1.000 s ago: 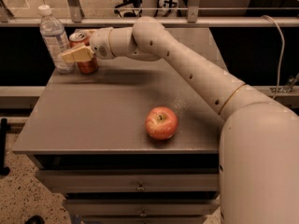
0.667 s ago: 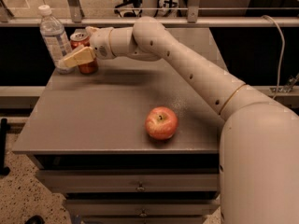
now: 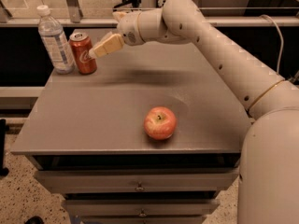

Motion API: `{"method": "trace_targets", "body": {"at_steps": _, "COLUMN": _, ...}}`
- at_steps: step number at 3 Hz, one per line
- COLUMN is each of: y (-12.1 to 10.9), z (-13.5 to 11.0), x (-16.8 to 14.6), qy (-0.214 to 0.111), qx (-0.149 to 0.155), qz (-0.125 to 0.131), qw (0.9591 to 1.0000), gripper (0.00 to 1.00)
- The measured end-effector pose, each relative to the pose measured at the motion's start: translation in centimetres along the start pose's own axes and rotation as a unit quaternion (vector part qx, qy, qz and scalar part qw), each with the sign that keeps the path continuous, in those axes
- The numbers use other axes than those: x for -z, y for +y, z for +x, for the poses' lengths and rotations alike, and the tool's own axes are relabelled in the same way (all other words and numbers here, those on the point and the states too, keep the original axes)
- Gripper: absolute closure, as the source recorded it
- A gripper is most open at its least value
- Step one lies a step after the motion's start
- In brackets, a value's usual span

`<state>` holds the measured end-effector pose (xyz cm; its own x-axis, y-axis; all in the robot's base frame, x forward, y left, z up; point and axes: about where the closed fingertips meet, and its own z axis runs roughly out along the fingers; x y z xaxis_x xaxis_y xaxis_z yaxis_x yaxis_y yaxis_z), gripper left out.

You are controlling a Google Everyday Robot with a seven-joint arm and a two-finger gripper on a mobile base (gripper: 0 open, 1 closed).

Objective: Move coke can near blue plastic bottle

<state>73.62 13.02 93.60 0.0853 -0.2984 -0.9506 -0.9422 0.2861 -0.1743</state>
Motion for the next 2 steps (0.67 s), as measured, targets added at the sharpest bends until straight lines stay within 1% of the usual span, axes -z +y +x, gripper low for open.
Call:
{"method": "trace_targets", "body": {"at_steps": 1, "y": -4.10, "z": -0.26, "x": 7.99, "qy": 0.021, "qx": 0.028, "qz": 0.066, "qw": 0.9972, "gripper": 0.00}}
{"method": "trace_targets", "body": {"at_steps": 2, "y": -4.10, "z": -0.26, "x": 7.99, "qy": 0.021, "qx": 0.028, "qz": 0.066, "qw": 0.9972, "gripper": 0.00}}
